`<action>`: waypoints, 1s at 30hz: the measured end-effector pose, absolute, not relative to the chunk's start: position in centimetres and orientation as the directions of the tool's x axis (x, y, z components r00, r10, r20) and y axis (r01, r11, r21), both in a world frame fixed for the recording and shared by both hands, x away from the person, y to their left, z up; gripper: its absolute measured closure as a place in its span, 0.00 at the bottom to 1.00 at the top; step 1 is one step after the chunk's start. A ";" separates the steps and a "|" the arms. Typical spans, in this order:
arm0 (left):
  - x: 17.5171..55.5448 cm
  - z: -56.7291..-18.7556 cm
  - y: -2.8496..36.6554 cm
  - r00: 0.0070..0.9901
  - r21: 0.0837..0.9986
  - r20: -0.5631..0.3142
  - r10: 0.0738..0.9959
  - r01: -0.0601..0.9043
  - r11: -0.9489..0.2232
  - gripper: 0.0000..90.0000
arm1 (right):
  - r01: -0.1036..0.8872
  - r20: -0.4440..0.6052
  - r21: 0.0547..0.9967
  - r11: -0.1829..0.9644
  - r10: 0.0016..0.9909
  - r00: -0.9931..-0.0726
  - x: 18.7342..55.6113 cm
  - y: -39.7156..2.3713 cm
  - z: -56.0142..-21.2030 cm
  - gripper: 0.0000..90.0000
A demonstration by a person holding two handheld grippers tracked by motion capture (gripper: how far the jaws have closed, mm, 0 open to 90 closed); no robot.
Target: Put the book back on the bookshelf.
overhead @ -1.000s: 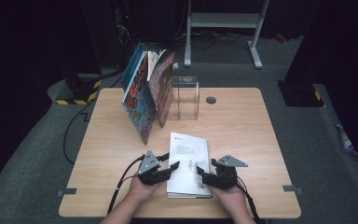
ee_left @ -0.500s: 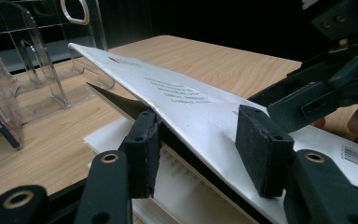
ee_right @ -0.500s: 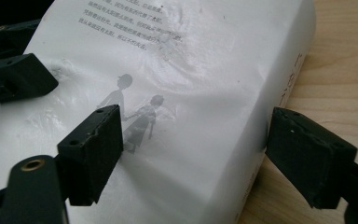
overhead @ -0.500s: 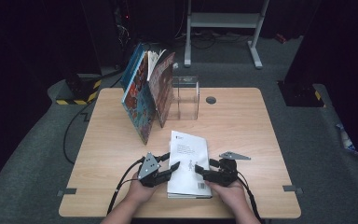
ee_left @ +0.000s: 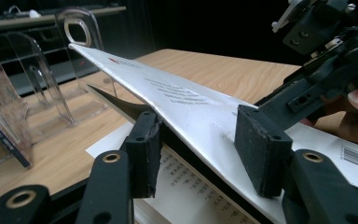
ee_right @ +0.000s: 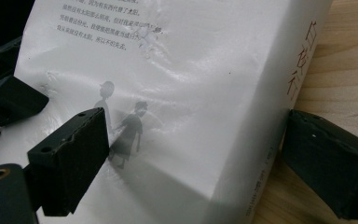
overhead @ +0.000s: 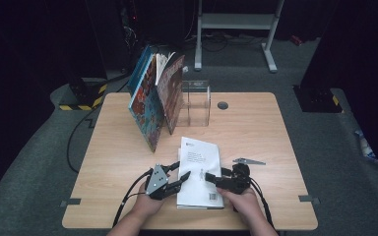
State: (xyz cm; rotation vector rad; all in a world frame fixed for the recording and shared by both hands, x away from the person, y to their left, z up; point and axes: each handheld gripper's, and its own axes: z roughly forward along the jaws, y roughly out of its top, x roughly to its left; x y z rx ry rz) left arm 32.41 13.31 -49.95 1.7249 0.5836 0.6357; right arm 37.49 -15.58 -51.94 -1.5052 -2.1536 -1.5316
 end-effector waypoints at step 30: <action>31.6 -49.6 13.4 0.740 0.966 0.187 0.646 -0.019 -0.258 0.58 | 0.764 0.650 0.645 -0.030 0.548 -0.527 38.0 -16.3 -52.2 0.12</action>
